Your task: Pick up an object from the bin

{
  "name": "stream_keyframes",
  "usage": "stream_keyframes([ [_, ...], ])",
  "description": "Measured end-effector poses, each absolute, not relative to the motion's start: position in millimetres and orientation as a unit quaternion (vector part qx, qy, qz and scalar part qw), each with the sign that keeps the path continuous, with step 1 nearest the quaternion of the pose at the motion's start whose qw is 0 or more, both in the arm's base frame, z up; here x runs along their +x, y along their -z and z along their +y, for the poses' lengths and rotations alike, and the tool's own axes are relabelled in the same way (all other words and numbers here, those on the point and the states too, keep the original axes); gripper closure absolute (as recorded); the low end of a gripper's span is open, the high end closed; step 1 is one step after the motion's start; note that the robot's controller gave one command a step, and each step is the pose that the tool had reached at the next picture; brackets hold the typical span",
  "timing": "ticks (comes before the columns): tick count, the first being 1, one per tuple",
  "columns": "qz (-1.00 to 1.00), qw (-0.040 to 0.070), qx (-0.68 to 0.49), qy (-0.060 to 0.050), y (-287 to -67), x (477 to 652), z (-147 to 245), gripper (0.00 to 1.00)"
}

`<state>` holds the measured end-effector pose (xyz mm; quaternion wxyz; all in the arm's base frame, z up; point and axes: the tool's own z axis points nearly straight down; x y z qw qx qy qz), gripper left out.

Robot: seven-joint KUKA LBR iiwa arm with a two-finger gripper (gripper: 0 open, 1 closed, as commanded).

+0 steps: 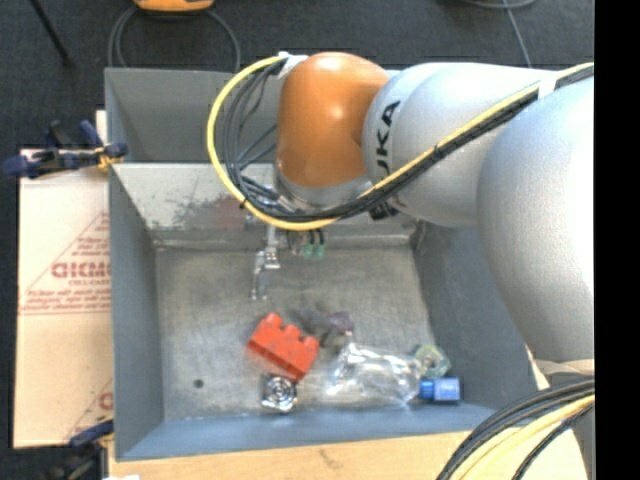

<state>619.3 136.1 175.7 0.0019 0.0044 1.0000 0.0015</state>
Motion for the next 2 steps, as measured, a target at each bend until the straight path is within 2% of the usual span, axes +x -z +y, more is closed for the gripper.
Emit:
stream_keyframes([
  [1, 1.000, -0.004, 0.002, 0.000, -130, 546.5, 115, 0.00],
  [2, 0.997, 0.001, -0.083, -0.004, -88, 557.6, 84, 0.00],
])
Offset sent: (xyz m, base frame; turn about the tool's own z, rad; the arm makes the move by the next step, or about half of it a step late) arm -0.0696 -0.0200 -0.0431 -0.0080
